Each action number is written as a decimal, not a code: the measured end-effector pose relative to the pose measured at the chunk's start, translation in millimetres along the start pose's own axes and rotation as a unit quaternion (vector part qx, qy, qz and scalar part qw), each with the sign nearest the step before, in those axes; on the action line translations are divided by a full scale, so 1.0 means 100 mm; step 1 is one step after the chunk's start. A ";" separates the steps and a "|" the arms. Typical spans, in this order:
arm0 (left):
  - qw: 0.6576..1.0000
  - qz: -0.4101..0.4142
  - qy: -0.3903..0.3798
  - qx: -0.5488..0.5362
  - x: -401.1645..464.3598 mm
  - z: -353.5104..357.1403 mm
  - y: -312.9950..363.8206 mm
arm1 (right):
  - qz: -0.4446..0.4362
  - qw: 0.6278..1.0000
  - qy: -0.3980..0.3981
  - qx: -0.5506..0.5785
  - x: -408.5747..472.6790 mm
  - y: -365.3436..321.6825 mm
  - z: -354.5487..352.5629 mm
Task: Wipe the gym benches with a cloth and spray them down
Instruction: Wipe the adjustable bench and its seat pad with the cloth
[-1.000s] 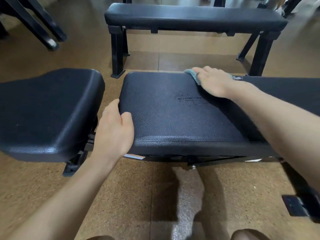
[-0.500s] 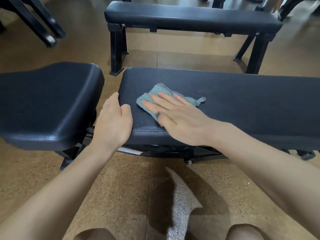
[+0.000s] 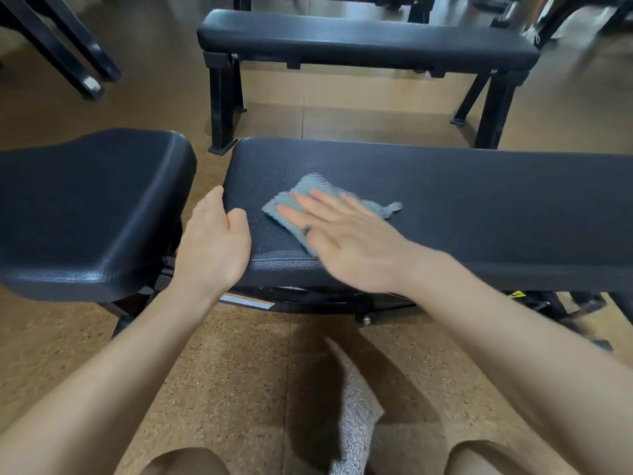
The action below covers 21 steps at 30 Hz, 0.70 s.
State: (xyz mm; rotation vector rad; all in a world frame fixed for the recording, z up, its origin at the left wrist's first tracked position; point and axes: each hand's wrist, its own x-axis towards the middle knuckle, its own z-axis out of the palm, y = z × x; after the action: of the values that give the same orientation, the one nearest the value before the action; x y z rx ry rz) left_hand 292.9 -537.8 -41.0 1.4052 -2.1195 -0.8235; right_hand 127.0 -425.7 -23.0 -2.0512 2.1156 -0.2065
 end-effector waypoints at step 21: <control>1.000 -0.006 -0.002 0.008 -0.01 -0.01 0.01 | 0.038 0.999 -0.029 -0.004 0.56 0.20 -0.09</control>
State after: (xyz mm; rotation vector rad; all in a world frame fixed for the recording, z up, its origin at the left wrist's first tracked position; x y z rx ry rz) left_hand 293.6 -536.6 -39.4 1.4278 -2.1256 -0.8162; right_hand 104.5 -481.3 -20.9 -1.9524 2.1574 -0.1269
